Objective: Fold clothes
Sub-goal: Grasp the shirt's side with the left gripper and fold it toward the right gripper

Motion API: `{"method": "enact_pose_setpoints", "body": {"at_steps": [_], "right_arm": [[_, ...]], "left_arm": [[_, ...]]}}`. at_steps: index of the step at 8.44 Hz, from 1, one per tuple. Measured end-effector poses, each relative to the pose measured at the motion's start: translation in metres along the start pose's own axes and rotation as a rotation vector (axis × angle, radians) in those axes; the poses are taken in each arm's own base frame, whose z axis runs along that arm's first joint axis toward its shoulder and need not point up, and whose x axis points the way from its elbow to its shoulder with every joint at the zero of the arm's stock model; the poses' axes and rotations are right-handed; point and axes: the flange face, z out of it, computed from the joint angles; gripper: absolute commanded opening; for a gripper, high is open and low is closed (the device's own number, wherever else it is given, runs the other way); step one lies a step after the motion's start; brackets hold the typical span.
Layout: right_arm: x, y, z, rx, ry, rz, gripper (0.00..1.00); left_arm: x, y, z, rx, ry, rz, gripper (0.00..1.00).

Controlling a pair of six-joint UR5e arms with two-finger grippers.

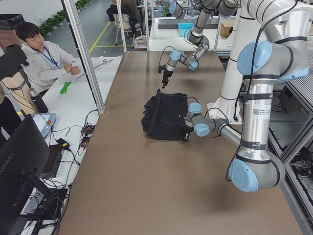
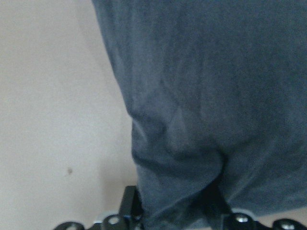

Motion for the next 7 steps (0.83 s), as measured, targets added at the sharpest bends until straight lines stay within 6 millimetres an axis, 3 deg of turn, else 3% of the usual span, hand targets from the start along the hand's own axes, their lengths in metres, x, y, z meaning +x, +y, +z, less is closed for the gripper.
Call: {"method": "enact_pose_setpoints", "body": {"at_steps": [3, 5, 7], "right_arm": [[0.000, 0.000, 0.000, 0.001, -0.001, -0.001, 0.94], [0.000, 0.000, 0.000, 0.001, -0.001, -0.001, 0.94], [0.000, 0.000, 0.000, 0.000, 0.001, -0.001, 0.94]], "left_arm": [[0.010, -0.003, -0.019, 0.035, 0.025, -0.028, 0.00], [-0.007, -0.024, -0.028, 0.067, 0.003, -0.035, 0.00], [-0.039, -0.058, -0.026, 0.104, -0.057, -0.019, 0.00]]}}
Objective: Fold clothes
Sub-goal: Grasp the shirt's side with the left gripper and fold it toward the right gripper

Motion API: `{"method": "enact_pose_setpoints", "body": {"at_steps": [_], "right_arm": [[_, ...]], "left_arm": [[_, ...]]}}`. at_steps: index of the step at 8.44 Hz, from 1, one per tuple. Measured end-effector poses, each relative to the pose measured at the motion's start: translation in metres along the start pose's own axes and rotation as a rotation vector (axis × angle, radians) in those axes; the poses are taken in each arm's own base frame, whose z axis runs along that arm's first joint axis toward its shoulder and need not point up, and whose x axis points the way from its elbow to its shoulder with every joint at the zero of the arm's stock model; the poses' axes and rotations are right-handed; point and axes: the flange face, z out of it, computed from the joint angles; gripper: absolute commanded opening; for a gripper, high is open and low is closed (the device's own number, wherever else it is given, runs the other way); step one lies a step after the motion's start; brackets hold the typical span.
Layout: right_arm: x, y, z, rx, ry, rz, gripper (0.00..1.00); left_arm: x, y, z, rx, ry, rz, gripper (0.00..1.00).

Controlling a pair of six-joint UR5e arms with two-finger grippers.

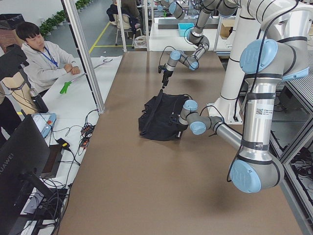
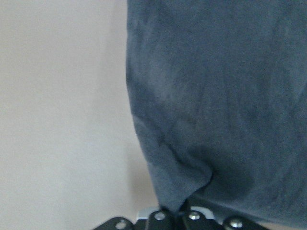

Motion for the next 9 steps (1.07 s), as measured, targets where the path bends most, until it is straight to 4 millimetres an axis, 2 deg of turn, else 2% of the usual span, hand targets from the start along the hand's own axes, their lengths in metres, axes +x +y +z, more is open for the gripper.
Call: {"method": "enact_pose_setpoints", "body": {"at_steps": [1, 3, 5, 7, 8, 9], "right_arm": [[0.000, 0.000, 0.001, -0.001, 0.002, 0.000, 0.94], [0.000, 0.000, 0.003, -0.003, 0.006, -0.001, 0.94], [0.000, 0.000, 0.004, -0.003, 0.007, -0.001, 0.94], [0.001, 0.000, 0.004, -0.003, 0.008, 0.000, 0.94], [0.001, 0.000, 0.004, -0.002, 0.007, 0.000, 0.94], [0.001, 0.000, 0.004, -0.002, 0.007, 0.000, 0.94]], "left_arm": [[-0.016, -0.027, 0.007, 0.026, -0.034, 0.012, 0.00], [-0.041, -0.098, 0.022, 0.075, -0.099, 0.023, 0.00], [-0.043, -0.196, 0.042, 0.113, -0.159, 0.024, 0.00], [-0.015, -0.299, 0.058, 0.124, -0.206, 0.023, 0.00], [0.000, -0.335, 0.068, 0.136, -0.208, 0.024, 0.00], [0.012, -0.360, 0.080, 0.149, -0.200, 0.029, 0.00]]}}
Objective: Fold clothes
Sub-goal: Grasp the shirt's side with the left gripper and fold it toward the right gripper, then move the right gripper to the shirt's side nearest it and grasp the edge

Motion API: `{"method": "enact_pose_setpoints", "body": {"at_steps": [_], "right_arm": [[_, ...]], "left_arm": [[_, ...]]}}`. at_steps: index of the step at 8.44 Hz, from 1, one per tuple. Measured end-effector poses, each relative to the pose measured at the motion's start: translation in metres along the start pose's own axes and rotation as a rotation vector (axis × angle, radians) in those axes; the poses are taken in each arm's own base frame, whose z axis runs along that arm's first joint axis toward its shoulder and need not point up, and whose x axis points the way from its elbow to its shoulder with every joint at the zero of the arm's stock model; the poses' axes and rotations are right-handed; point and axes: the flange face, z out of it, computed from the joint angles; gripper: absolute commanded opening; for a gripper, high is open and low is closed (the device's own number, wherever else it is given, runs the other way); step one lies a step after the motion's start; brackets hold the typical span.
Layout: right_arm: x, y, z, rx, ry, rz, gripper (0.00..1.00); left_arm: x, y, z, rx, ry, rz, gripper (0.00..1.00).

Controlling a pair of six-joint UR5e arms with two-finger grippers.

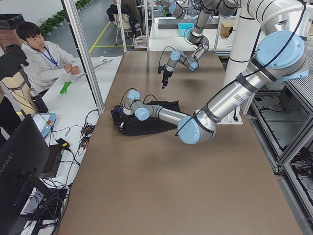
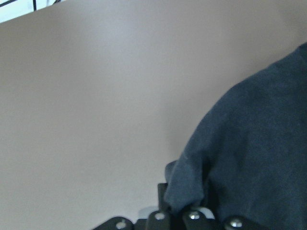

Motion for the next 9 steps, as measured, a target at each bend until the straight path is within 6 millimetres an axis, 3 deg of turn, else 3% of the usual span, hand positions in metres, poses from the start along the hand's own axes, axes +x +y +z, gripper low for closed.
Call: {"method": "enact_pose_setpoints", "body": {"at_steps": [1, 2, 5, 7, 9], "right_arm": [[0.000, 0.000, 0.000, 0.000, 0.000, 0.000, 0.94], [0.000, 0.000, 0.000, 0.000, 0.000, 0.000, 0.94], [-0.004, 0.000, -0.001, 0.000, -0.004, 0.006, 0.94], [-0.010, -0.002, -0.001, 0.001, -0.007, 0.097, 0.92], [-0.033, -0.003, 0.010, -0.010, -0.012, 0.279, 0.91]], "left_arm": [[0.011, -0.016, 0.005, 0.009, 0.010, 0.002, 0.27], [0.017, -0.023, 0.005, 0.015, 0.017, 0.005, 0.99], [0.014, -0.040, -0.011, 0.042, 0.051, 0.029, 1.00], [-0.019, -0.053, -0.029, 0.015, 0.129, 0.052, 1.00], [-0.040, -0.039, -0.034, 0.009, 0.167, 0.067, 1.00]]}}
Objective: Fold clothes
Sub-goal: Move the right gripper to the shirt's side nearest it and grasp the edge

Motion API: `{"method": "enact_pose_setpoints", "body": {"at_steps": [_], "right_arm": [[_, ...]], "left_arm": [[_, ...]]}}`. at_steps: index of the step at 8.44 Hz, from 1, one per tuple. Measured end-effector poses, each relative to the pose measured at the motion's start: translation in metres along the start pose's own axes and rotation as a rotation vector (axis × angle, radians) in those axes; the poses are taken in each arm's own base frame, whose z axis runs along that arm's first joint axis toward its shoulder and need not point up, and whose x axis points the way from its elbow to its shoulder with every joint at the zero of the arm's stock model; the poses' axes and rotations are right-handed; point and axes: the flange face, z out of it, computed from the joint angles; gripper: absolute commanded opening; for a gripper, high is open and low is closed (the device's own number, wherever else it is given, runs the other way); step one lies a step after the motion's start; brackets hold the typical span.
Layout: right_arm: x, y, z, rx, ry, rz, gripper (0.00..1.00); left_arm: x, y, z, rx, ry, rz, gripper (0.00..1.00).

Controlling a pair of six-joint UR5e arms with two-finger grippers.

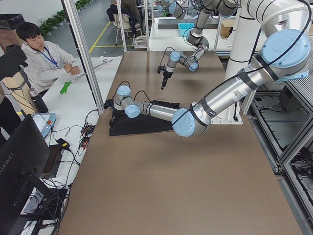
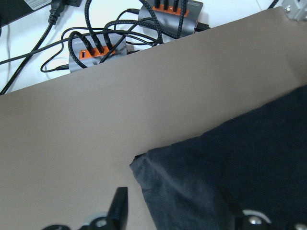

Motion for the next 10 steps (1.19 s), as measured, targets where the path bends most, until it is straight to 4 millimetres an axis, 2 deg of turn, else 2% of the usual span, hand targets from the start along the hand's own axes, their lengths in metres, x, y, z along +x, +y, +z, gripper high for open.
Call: {"method": "enact_pose_setpoints", "body": {"at_steps": [2, 3, 4, 5, 7, 10], "right_arm": [[-0.022, 0.022, 0.019, -0.014, 0.006, 0.181, 0.89], [-0.031, 0.038, 0.024, -0.017, -0.007, 0.261, 0.84], [-0.038, 0.057, 0.028, -0.009, -0.018, 0.312, 0.70], [-0.044, 0.074, 0.031, 0.003, -0.027, 0.356, 0.64], [-0.052, 0.093, 0.032, 0.017, -0.043, 0.403, 0.63], [-0.063, 0.108, 0.031, 0.046, -0.062, 0.435, 0.63]], "left_arm": [[-0.005, 0.007, -0.001, 0.000, 0.006, 0.000, 1.00], [-0.004, 0.009, 0.000, 0.000, 0.007, -0.007, 1.00], [0.001, 0.012, 0.002, -0.002, 0.013, -0.013, 1.00], [0.007, 0.017, 0.004, -0.005, 0.018, -0.018, 1.00], [0.010, 0.024, 0.004, -0.002, 0.026, -0.021, 1.00], [0.008, 0.031, 0.001, 0.004, 0.032, -0.030, 1.00]]}}
